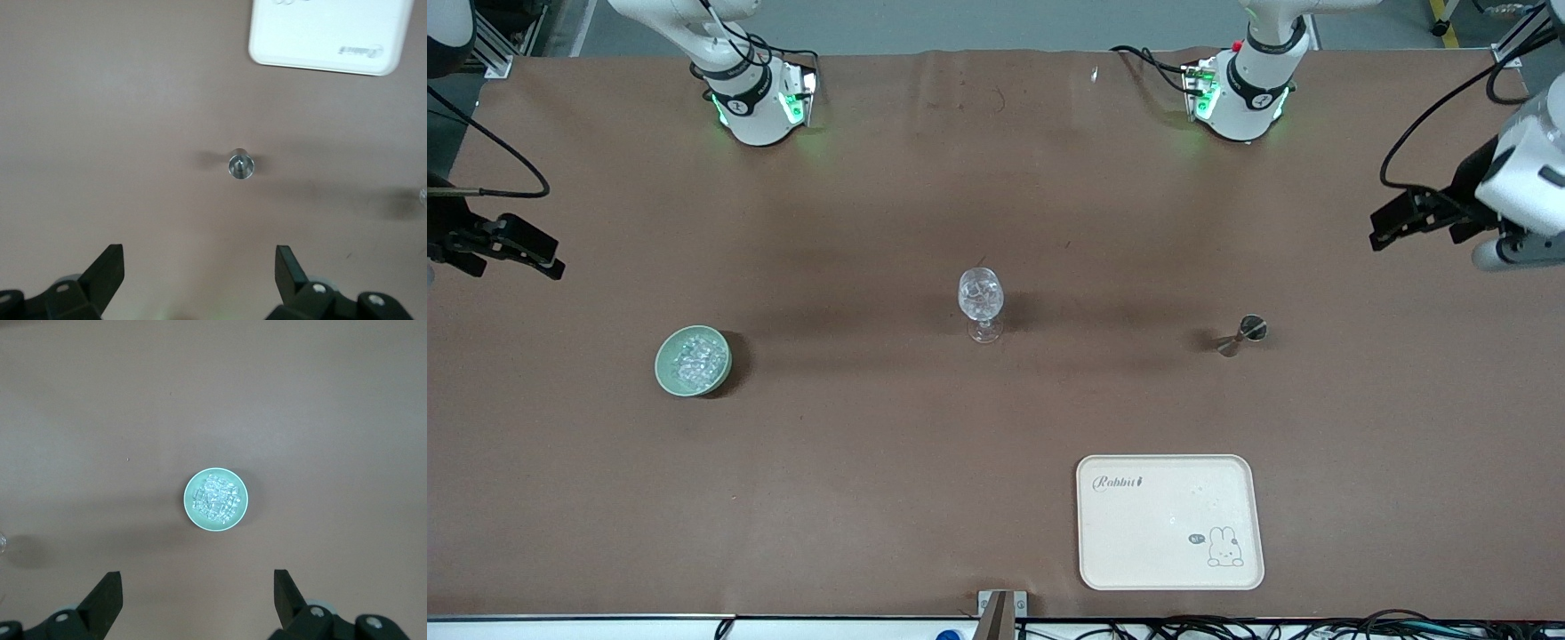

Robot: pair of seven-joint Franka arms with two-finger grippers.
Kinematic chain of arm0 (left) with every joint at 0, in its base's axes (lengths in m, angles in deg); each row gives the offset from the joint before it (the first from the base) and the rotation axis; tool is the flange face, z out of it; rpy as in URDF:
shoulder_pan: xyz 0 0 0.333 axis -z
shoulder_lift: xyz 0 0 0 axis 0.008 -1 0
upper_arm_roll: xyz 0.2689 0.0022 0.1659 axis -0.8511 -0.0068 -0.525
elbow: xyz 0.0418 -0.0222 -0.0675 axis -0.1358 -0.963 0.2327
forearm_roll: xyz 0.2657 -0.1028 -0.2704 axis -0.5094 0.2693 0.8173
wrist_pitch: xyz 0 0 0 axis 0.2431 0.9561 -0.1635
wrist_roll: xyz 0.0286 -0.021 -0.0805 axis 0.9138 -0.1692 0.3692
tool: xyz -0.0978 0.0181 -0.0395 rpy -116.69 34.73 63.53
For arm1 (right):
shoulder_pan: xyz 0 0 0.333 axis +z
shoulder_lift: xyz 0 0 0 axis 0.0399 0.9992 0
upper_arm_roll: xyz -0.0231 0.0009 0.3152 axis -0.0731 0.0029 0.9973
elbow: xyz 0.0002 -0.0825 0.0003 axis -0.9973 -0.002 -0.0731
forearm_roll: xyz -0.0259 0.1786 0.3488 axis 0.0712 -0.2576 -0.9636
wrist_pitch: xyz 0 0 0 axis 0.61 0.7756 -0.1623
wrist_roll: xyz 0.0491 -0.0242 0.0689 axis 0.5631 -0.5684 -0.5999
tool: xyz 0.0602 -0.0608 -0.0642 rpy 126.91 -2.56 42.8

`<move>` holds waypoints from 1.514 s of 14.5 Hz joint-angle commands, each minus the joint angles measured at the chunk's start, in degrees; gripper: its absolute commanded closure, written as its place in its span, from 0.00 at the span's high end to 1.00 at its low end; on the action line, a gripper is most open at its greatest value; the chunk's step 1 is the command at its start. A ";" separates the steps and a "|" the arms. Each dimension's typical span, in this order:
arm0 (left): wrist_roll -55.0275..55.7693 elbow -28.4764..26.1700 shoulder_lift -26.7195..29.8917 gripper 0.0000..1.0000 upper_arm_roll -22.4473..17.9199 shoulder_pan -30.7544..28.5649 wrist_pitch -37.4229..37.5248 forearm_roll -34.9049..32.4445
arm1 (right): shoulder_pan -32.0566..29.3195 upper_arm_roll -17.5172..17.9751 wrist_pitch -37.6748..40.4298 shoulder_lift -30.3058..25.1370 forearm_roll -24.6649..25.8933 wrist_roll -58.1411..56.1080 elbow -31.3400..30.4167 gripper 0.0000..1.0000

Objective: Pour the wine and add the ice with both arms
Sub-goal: 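Reach the right gripper to the ice bowl while the left gripper reaches the jigger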

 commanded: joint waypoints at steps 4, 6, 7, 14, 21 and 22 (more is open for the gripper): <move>10.12 1.68 -9.80 0.98 0.11 -8.30 -3.36 7.77 | -0.21 0.31 -2.48 0.73 -0.31 -0.44 -1.52 1.00; 13.90 1.77 -13.66 0.96 0.11 -9.88 -3.98 10.76 | -0.21 0.48 -5.29 2.67 -0.83 -0.44 -1.60 1.00; 16.44 1.77 -15.42 0.96 0.11 -10.59 -4.85 12.95 | -0.21 0.40 -6.35 4.50 -2.92 -0.53 -1.60 1.00; 25.51 1.42 -27.21 0.93 0.11 -13.75 -7.06 26.31 | -0.91 0.13 -17.23 13.13 -2.86 -0.97 -6.85 1.00; 29.30 -1.74 -32.22 0.92 0.11 -17.36 -6.97 33.70 | -1.18 0.13 -37.03 18.83 -2.51 -1.06 -22.96 1.00; 29.21 -2.35 -32.84 0.92 0.11 -17.88 -6.97 35.28 | -1.09 0.13 -37.82 19.89 -2.51 -1.06 -23.14 1.00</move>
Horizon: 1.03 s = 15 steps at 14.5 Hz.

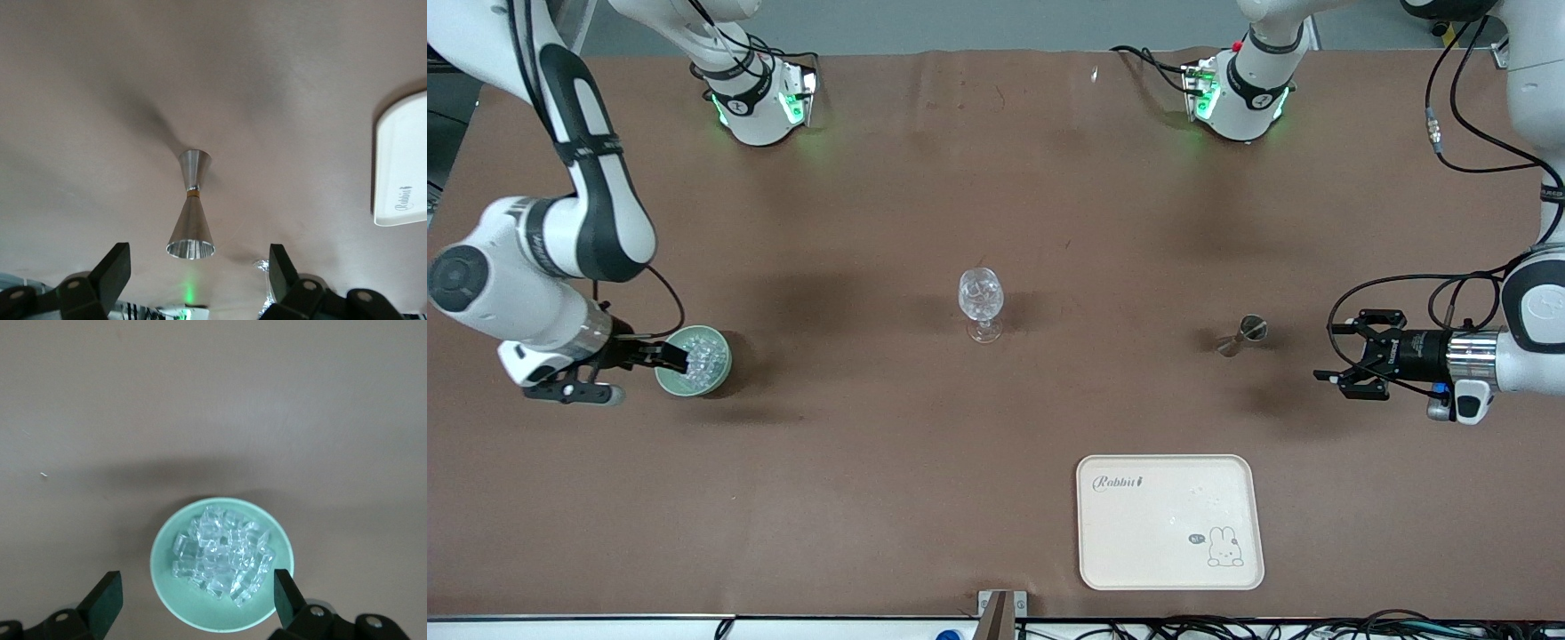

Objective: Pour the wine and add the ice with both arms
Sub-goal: 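Grasp an ice cube with the right gripper while the left gripper lifts the jigger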

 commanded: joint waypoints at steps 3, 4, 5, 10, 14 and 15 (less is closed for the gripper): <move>0.28 -2.21 -2.88 0.91 0.38 -1.76 0.39 6.63 | -0.47 0.36 -2.40 3.93 -0.18 -0.76 -0.83 0.94; 0.19 -2.21 -3.59 0.91 0.38 -1.76 0.39 7.07 | -0.56 0.36 -2.57 4.29 -0.18 -0.76 -0.83 0.91; 0.19 -2.30 -4.29 0.89 0.47 -1.76 0.39 8.12 | -0.47 0.36 -2.66 4.72 -0.18 -0.67 -1.09 0.86; -2.61 -4.41 -5.96 0.87 0.47 -1.23 0.31 12.61 | -0.65 0.36 -3.80 4.91 -0.18 -0.67 -2.93 0.74; -7.45 -5.64 -7.37 0.84 0.64 -1.32 0.39 12.70 | -0.65 0.36 -4.25 4.99 -0.18 -0.67 -3.46 0.56; -7.71 -5.64 -7.55 0.84 0.64 -1.32 0.39 13.13 | -0.73 0.36 -4.51 5.08 -0.18 -0.67 -3.46 0.54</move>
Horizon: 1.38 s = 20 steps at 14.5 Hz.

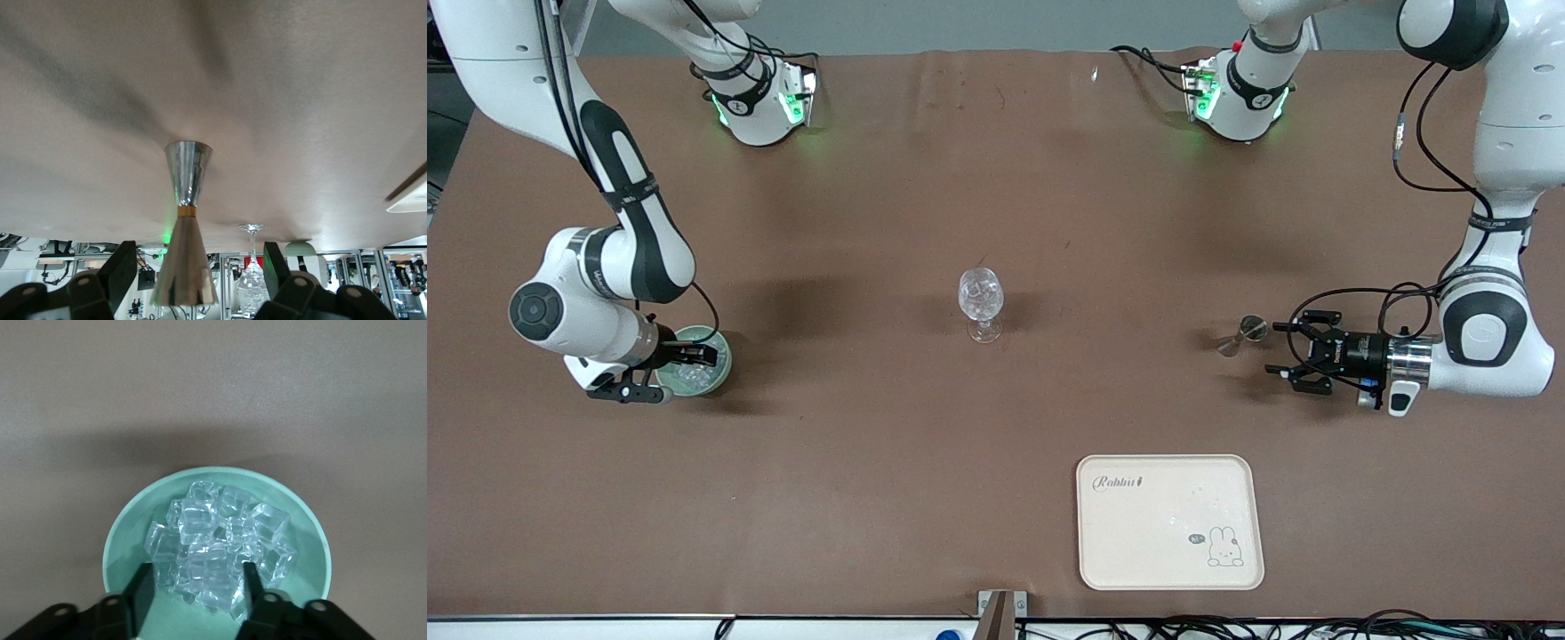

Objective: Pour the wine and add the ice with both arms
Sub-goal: 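Grasp an ice cube with the right gripper while the left gripper lifts the jigger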

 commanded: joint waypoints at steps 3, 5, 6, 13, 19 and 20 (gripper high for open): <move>-1.69 -0.69 -0.93 0.83 0.20 0.08 0.39 2.30 | -0.88 0.39 -2.55 0.05 -0.18 -0.64 -1.15 0.50; -1.86 -0.60 -1.55 0.82 0.20 0.00 0.39 2.47 | -1.23 0.39 -2.56 0.05 -0.18 -0.64 -1.06 0.41; -2.39 -0.60 -1.81 0.82 0.20 0.00 0.39 2.56 | -1.50 0.47 -2.56 -0.04 -0.18 -0.55 -1.15 0.26; -3.09 -1.48 -2.87 0.79 0.37 0.26 0.47 3.62 | -1.50 0.39 2.88 -2.94 -0.18 -0.64 1.74 0.01; -5.03 -2.18 -3.57 0.72 0.46 0.52 0.47 4.40 | -1.06 0.65 15.87 -9.09 0.52 -0.55 14.28 0.01; -5.11 -2.27 -3.66 0.70 0.38 0.61 0.47 4.58 | -0.54 0.82 20.60 -9.27 2.09 -0.29 18.23 0.01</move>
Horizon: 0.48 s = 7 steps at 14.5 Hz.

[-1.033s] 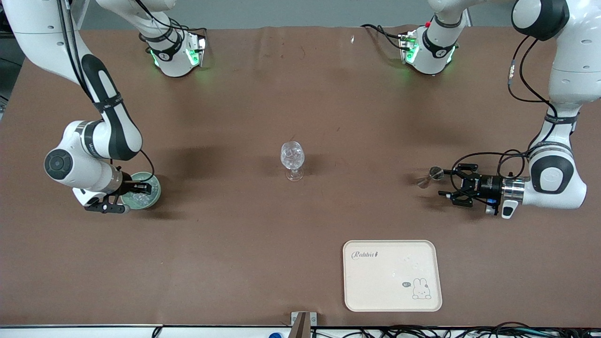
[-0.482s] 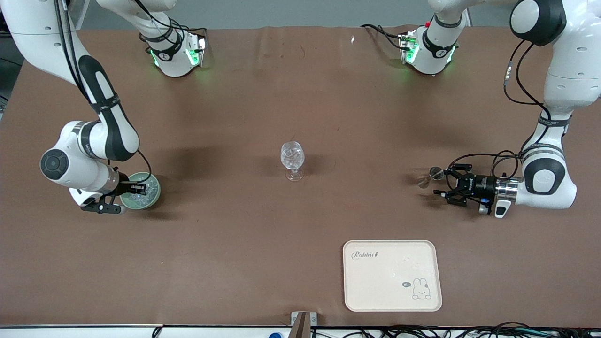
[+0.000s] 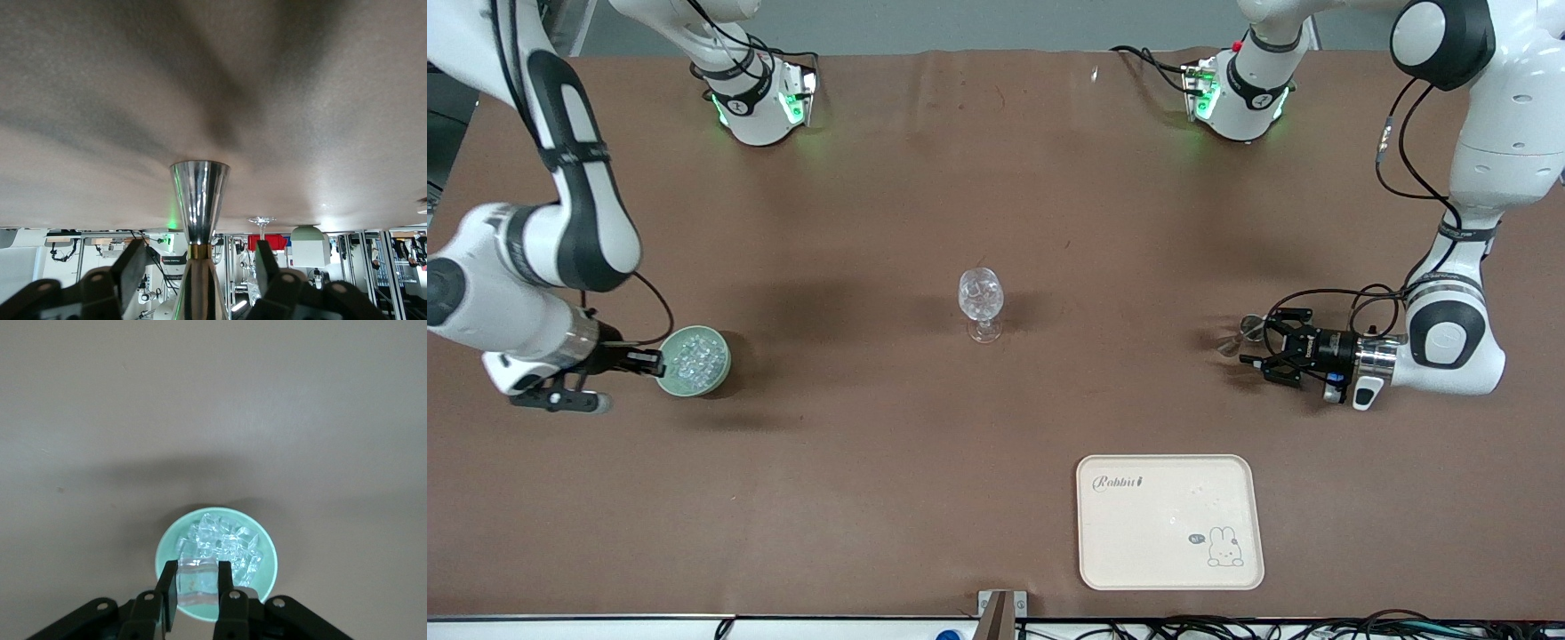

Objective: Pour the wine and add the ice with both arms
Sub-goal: 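Grasp an ice cube with the right gripper while the left gripper lifts the jigger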

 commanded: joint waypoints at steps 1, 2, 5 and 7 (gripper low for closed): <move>-1.22 -0.44 -0.07 0.68 -0.03 0.17 0.35 1.57 | 1.02 0.60 10.76 -1.74 3.45 -0.08 9.31 0.01; -1.22 -0.44 -0.16 0.66 0.06 0.26 0.35 1.66 | 1.64 0.60 14.20 -2.18 4.77 0.10 12.13 0.02; -1.22 -0.44 -0.25 0.57 0.50 0.17 0.35 1.92 | 2.78 0.69 18.79 -9.02 5.40 0.19 12.17 0.02; -1.22 -0.44 -0.33 0.48 0.59 0.17 0.35 1.92 | 2.87 0.69 22.39 -13.15 4.79 0.28 11.72 0.02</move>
